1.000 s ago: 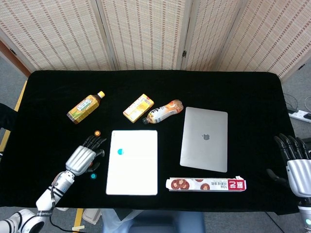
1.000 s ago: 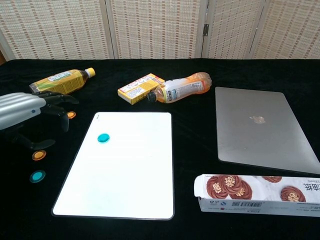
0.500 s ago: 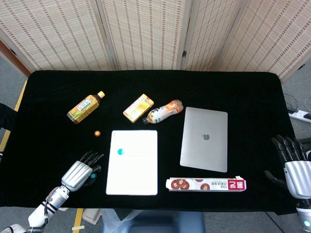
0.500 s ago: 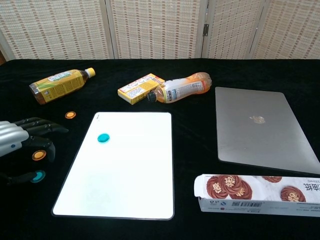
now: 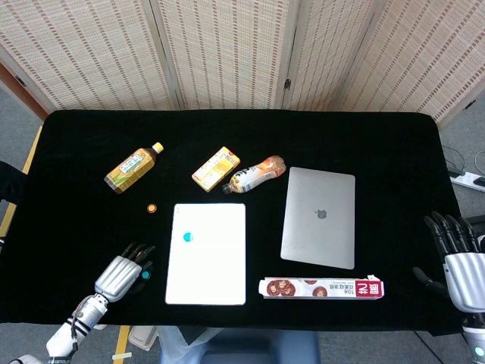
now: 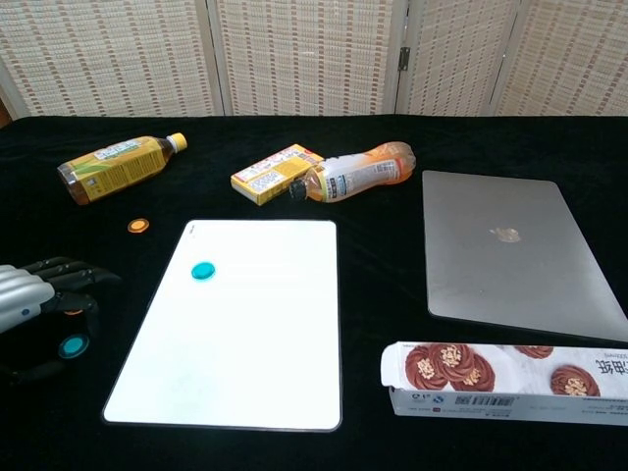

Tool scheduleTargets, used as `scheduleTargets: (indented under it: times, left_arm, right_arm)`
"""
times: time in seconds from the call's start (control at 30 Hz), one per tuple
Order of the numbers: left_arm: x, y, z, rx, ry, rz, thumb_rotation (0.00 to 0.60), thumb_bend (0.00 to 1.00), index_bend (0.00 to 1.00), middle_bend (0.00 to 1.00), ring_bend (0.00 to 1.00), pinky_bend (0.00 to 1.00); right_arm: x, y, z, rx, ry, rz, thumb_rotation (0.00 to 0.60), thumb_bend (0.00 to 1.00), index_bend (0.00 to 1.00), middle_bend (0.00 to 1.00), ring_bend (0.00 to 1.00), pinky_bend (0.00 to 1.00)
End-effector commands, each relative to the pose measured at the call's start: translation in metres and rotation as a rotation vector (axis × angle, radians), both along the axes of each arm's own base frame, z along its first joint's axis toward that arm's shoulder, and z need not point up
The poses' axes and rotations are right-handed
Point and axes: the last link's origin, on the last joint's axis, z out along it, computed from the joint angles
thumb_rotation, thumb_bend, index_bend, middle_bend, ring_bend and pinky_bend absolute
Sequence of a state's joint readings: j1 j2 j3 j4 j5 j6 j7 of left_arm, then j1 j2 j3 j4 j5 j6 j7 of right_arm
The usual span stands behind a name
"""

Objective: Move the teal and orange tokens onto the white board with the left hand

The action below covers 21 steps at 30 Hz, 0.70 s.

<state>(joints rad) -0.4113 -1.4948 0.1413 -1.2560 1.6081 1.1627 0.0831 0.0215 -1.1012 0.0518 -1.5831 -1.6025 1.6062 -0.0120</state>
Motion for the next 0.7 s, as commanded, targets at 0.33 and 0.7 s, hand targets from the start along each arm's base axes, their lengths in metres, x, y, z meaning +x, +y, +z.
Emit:
scheduleTargets:
  times: [0.33,0.7]
  left_arm:
    - [-0.0066,0.0022,0.0015,0.017,0.003,0.022,0.600,0.43,0.42,0.10,0.00,0.00]
    - [-0.0087,0.0035,-0.0021,0.019,-0.011,0.022,0.600,0.43,0.47,0.10,0.00,0.00]
  right_arm:
    - [-0.0002,0.0010,0.0005,-0.002,0.000,-0.002,0.589,0.21,0.01,0.08,0.04,0.00]
    - [-0.0002,0.0035,0.0016,-0.009,-0.001,-0.002,0.590,0.21,0.01,0.08,0.04,0.00]
